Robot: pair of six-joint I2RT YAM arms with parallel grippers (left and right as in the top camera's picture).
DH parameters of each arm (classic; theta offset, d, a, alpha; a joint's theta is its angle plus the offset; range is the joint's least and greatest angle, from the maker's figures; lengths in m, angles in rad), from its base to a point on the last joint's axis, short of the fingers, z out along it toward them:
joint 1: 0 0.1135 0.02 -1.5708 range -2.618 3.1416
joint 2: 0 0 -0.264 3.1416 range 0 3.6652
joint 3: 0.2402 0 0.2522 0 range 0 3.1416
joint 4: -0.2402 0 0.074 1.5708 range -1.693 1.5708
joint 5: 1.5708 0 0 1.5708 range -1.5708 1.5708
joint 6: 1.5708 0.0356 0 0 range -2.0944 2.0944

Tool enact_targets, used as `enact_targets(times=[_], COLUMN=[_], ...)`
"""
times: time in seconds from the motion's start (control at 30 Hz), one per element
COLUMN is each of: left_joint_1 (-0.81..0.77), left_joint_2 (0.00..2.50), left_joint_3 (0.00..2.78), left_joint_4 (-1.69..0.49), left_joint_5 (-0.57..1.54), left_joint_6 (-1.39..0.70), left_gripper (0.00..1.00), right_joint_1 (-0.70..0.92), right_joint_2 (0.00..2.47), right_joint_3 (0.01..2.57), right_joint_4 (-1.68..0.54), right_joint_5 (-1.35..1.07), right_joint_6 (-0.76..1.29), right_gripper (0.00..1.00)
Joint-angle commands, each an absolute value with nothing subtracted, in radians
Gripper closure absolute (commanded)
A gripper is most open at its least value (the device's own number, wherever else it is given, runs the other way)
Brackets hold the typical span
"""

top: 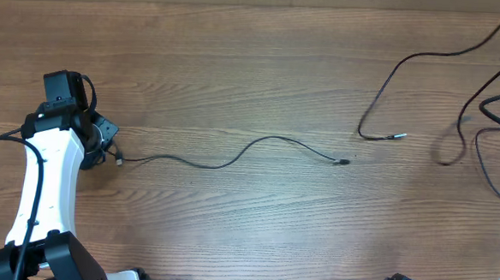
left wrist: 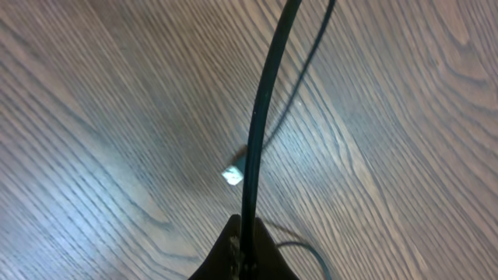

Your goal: Untangle cables

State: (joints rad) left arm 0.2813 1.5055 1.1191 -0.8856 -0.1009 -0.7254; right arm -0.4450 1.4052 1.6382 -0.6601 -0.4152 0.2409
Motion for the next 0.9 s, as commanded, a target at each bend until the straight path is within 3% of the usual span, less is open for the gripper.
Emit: enact_targets(times=[0.0,0.23,0.6,0.87], left_joint_1=[0.268,0.217,0.094,0.055], left_joint_2=[1.504,1.505,1.505,1.505], left_joint_3=[1.126,1.125,1.112,1.112], left_joint_4=[-0.886,-0.891,-0.882,-0.869], left_joint_5=[-0.043,0.001,-0.008,-0.007], left_joint_6=[-0.694,-0.694,-0.695,-0.696], left_gripper=[0.96,0.96,0.96,0.95], right_joint_1=[-0.444,-0.443,-0.443,-0.442], right_joint_2=[1.381,1.41,1.667,1.916], right_joint_3=[1.671,1.671,1.678,1.726], right_joint_4=[-0.59,-0.321,0.084,0.13], right_joint_5=[-0.489,-0.388,-0.259,-0.118], right_joint_6=[0.231,0.213,0.169,0.126], right_gripper=[0.96,0.96,0.96,0.96])
